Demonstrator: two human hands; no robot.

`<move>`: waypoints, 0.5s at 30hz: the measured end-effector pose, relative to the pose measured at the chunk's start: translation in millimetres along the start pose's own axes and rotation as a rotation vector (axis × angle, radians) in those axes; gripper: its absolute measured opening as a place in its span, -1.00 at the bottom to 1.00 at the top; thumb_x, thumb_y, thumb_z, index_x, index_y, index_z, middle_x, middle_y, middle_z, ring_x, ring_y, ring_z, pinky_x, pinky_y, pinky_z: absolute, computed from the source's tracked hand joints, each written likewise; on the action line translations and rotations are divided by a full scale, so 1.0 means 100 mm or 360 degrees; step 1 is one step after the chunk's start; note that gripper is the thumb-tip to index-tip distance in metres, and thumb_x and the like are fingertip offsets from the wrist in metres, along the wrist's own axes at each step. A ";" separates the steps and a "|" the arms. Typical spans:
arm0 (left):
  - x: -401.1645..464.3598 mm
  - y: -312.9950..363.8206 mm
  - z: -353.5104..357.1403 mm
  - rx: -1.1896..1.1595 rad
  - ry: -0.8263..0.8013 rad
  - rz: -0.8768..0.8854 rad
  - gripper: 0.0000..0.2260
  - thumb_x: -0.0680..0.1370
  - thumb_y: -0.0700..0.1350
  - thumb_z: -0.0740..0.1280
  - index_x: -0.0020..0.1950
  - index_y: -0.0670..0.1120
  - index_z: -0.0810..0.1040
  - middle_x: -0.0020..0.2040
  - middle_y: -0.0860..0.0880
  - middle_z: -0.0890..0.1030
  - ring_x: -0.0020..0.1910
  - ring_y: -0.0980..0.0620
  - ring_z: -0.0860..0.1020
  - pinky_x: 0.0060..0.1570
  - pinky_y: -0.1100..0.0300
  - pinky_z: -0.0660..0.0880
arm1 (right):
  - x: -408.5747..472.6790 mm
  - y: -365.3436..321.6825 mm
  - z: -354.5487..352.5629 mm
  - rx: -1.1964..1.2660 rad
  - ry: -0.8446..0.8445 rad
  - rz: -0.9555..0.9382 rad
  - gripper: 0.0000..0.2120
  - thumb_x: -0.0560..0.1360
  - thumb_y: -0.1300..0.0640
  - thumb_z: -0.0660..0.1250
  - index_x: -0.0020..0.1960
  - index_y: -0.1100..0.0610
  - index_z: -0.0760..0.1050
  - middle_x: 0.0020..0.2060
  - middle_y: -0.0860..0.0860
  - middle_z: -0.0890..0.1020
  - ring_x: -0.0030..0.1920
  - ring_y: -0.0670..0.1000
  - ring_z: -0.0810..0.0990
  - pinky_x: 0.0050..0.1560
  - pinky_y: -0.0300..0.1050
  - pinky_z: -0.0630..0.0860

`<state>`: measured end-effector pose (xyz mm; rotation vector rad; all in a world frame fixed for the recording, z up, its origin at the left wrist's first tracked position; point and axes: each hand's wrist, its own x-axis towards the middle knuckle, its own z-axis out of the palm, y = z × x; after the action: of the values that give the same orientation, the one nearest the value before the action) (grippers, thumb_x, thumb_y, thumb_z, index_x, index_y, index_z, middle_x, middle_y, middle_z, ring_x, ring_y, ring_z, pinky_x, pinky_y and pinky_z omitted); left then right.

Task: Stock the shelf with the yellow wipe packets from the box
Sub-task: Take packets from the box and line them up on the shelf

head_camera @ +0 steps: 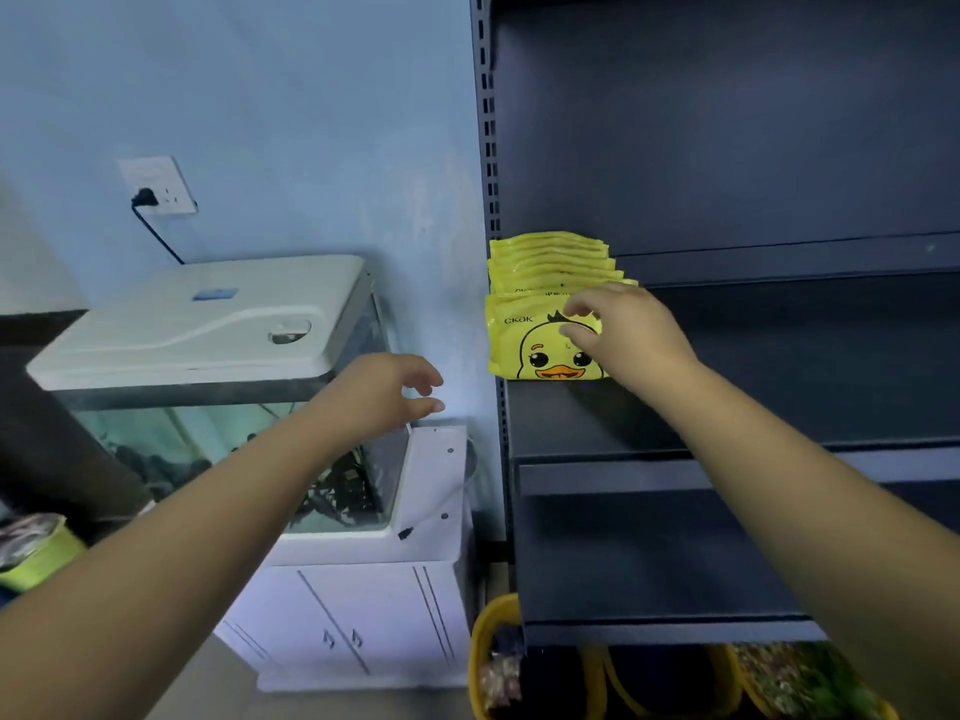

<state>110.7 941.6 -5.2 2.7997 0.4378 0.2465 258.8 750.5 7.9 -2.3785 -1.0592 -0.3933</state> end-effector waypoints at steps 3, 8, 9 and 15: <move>-0.28 0.11 0.21 0.0139 -0.0054 0.0056 -0.74 0.51 -0.01 0.34 0.16 -0.05 0.55 0.06 0.04 0.62 0.05 0.06 0.56 -0.01 0.29 0.36 | -0.46 -0.03 -0.03 0.0104 -0.0008 -0.0022 -0.78 0.51 0.05 0.28 0.10 0.12 0.54 0.05 0.03 0.57 0.11 0.06 0.45 -0.02 -0.14 0.34; -0.74 0.32 0.54 0.0260 -0.0110 0.0270 -0.75 0.54 0.01 0.26 0.19 0.00 0.53 0.09 0.08 0.60 0.06 0.04 0.53 -0.01 0.25 0.38 | -1.37 -0.06 -0.06 0.0138 -0.0102 -0.0008 -0.78 0.50 0.04 0.31 0.09 0.11 0.55 0.00 -0.01 0.60 0.08 0.02 0.49 -0.05 -0.16 0.35; -0.83 0.36 0.59 0.0243 -0.0114 0.0315 -0.75 0.55 0.01 0.25 0.19 0.00 0.53 0.09 0.08 0.60 0.07 0.04 0.53 0.00 0.24 0.39 | -1.55 -0.05 -0.05 0.0135 -0.0116 0.0018 -0.79 0.50 0.05 0.32 0.07 0.12 0.56 -0.02 -0.01 0.61 0.06 0.03 0.50 -0.05 -0.15 0.37; -1.34 0.59 1.05 0.0215 -0.0178 0.0554 -0.77 0.57 0.03 0.19 0.15 0.00 0.50 0.03 0.03 0.62 0.03 -0.02 0.53 -0.10 0.18 0.43 | -2.52 0.02 0.00 -0.0023 -0.0246 0.0326 -0.80 0.50 0.05 0.31 0.02 0.15 0.59 -0.08 0.06 0.63 0.02 0.07 0.53 -0.04 -0.11 0.41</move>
<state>22.8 816.9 -101.5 2.9905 -0.0642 0.1365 94.7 596.2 -106.1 -2.5336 -0.8680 -0.1461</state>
